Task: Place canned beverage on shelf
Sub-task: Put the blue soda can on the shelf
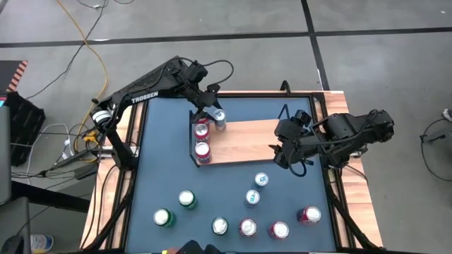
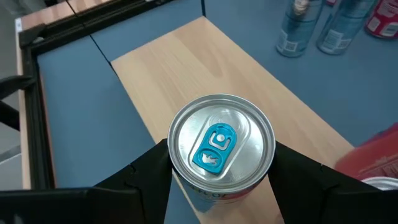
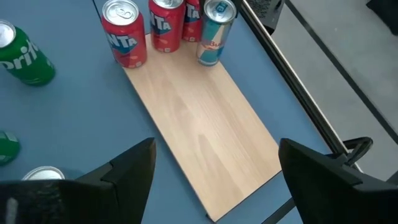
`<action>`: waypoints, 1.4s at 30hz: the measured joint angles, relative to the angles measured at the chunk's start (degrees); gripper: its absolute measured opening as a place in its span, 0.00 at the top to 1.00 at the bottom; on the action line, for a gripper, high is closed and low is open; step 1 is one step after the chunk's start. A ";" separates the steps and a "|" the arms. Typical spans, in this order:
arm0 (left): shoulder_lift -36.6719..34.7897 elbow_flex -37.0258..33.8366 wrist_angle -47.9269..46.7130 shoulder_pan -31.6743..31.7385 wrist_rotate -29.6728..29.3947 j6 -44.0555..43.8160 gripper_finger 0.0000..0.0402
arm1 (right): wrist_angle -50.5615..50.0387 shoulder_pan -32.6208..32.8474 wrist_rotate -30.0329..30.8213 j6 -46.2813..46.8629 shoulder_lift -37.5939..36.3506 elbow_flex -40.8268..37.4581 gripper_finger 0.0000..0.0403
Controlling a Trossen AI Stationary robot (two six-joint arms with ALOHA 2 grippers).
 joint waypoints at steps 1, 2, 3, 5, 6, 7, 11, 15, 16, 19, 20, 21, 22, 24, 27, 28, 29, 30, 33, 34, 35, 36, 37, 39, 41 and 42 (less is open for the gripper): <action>0.00 -0.02 -0.22 0.12 0.00 0.00 0.48 | 0.06 0.06 -0.01 -0.21 0.00 0.00 0.19; 0.00 0.00 -0.31 0.22 0.00 -0.02 0.48 | 0.07 0.05 -0.01 -0.41 0.00 0.00 0.19; 0.01 0.00 -0.37 0.35 0.03 -0.02 0.48 | 0.10 -0.05 0.00 -0.61 0.00 0.00 0.19; 0.56 0.00 -0.36 0.42 0.22 -0.33 0.48 | 0.08 -0.33 -0.02 -0.85 0.00 0.00 0.19; 0.79 0.00 -0.52 0.59 0.27 -0.97 0.48 | 0.10 -0.35 -0.01 -0.86 0.00 0.00 0.19; 1.15 0.00 -0.80 0.75 0.20 -1.08 0.48 | 0.10 -0.35 -0.02 -0.85 0.00 0.00 0.19; 2.05 0.00 -0.81 0.82 0.46 -1.33 0.48 | 0.16 -0.35 -0.05 -1.57 0.00 0.00 0.19; 2.43 0.00 -0.51 0.82 0.69 -1.58 0.48 | 0.18 -0.35 -0.74 -1.74 0.00 0.00 0.19; 2.43 0.00 -0.58 0.82 0.66 -1.89 0.48 | 0.20 -0.35 -0.74 -1.74 0.00 0.00 0.19; 2.43 0.00 -0.43 0.80 0.69 -2.16 0.47 | 0.23 -0.35 -1.15 -1.73 0.00 0.00 0.19; 2.43 0.00 -0.29 0.80 0.56 -2.45 0.46 | 0.23 -0.35 -1.16 -1.74 0.00 0.00 0.19; 2.43 0.00 -0.12 0.80 0.51 -3.05 0.44 | 0.23 -0.35 -1.16 -1.74 0.00 0.00 0.19; 2.43 0.00 0.01 0.80 0.36 -3.64 0.42 | 0.23 -0.35 -1.18 -1.74 0.00 0.00 0.19; 2.43 0.00 0.13 0.80 -0.26 -4.15 0.38 | 0.23 -0.35 -1.18 -1.87 0.00 0.00 0.19; 2.43 0.00 0.34 0.80 -0.83 -5.40 0.33 | 0.24 -0.35 -1.19 -2.18 0.00 0.00 0.19; 2.43 0.00 0.33 0.80 -1.00 -5.74 0.32 | 0.23 -0.35 -1.20 -2.17 0.00 0.00 0.19; 2.43 0.00 0.32 0.78 -1.05 -6.21 0.32 | 0.23 -0.35 -1.20 -2.18 0.00 0.00 0.19; 2.43 0.00 0.31 0.72 -1.08 -6.29 0.31 | 0.24 -0.35 -1.20 -2.18 0.00 0.00 0.19; 2.43 0.00 0.29 0.40 -1.99 -6.27 0.31 | 0.24 -0.35 -1.22 -2.18 0.00 0.00 0.19; 2.43 0.00 0.30 0.27 -2.39 -6.38 0.31 | 0.25 -0.35 -1.22 -2.20 0.00 0.00 0.19; 2.43 0.02 0.24 0.11 -2.83 -6.44 0.31 | 0.23 -0.35 -1.22 -2.20 0.00 0.00 0.19; 2.43 0.24 -0.04 0.08 -3.07 -6.47 0.31 | 0.24 -0.35 -1.23 -2.20 0.00 0.00 0.19; 2.43 0.53 -0.36 0.04 -3.17 -6.57 0.31 | 0.24 -0.35 -1.24 -2.20 0.00 0.00 0.19; 2.43 1.03 -0.51 -0.03 -3.12 -7.19 0.31 | 0.25 -0.35 -1.25 -2.20 0.00 0.00 0.19; 2.43 1.48 -0.62 -0.03 -3.19 -7.98 0.31 | 0.23 -0.35 -1.25 -2.20 0.00 0.00 0.19; 2.43 1.79 -0.83 -0.01 -3.22 -8.49 0.31 | 0.25 -0.35 -1.25 -2.20 0.00 0.00 0.19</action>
